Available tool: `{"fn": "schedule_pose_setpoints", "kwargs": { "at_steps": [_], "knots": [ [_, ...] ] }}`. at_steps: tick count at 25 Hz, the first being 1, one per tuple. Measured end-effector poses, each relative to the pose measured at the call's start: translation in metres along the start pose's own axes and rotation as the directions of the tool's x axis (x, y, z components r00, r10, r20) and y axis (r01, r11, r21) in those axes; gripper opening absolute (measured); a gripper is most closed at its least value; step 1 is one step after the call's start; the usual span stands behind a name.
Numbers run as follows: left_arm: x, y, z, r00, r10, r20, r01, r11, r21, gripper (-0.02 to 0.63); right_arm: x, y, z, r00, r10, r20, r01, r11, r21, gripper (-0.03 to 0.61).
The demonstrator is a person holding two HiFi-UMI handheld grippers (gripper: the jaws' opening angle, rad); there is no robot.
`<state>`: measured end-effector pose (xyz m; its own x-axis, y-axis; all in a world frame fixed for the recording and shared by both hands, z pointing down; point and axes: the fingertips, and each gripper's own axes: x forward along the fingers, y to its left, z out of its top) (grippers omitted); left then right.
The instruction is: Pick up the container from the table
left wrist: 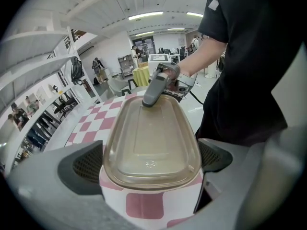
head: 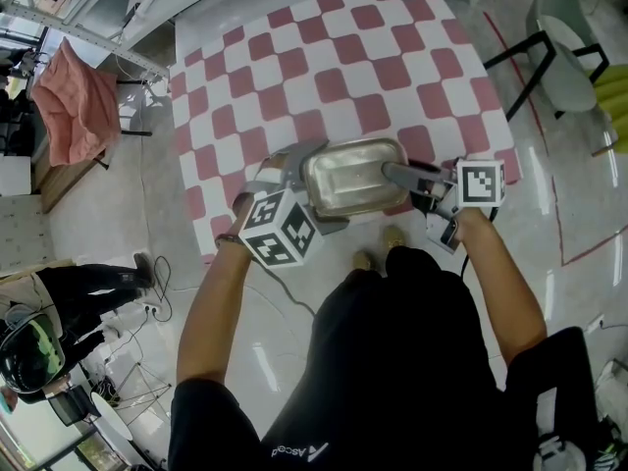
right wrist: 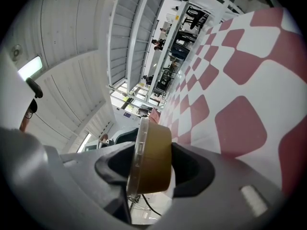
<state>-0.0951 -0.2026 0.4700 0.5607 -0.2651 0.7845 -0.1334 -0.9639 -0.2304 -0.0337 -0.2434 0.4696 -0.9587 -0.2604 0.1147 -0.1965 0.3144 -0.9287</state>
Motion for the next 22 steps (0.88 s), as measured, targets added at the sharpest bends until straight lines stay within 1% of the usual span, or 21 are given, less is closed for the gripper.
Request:
{"fn": "schedule_pose_setpoints", "kwargs": {
  "at_steps": [5, 9, 13, 15, 19, 22],
  "knots": [
    [0.0, -0.002, 0.0, 1.0, 0.004, 0.028, -0.003, 0.999, -0.036, 0.597, -0.001, -0.001, 0.0, 1.0, -0.01, 0.01, 0.01, 1.0, 0.015, 0.224],
    [-0.001, -0.003, 0.0, 1.0, 0.011, 0.027, -0.01, 1.0, -0.028, 0.598, 0.0, 0.002, 0.0, 1.0, -0.004, 0.003, 0.004, 1.0, 0.002, 0.224],
    [-0.006, -0.004, 0.003, 0.998, 0.013, 0.06, -0.01, 0.999, -0.045, 0.598, 0.0, 0.004, 0.0, 1.0, -0.006, 0.0, 0.006, 1.0, 0.004, 0.224],
    [-0.005, -0.003, 0.0, 0.999, 0.019, 0.049, -0.017, 0.999, -0.052, 0.598, 0.003, 0.007, -0.001, 1.0, 0.0, 0.002, 0.0, 1.0, 0.002, 0.224],
    [-0.007, 0.0, -0.006, 0.999, 0.032, 0.037, -0.03, 0.997, -0.069, 0.598, 0.001, -0.005, -0.003, 0.998, -0.068, 0.008, 0.068, 0.998, 0.01, 0.224],
    [-0.008, -0.003, -0.008, 0.999, 0.012, 0.03, -0.01, 0.998, -0.067, 0.597, -0.002, -0.005, 0.002, 0.998, -0.064, 0.028, 0.065, 0.998, -0.001, 0.224]
  ]
}}
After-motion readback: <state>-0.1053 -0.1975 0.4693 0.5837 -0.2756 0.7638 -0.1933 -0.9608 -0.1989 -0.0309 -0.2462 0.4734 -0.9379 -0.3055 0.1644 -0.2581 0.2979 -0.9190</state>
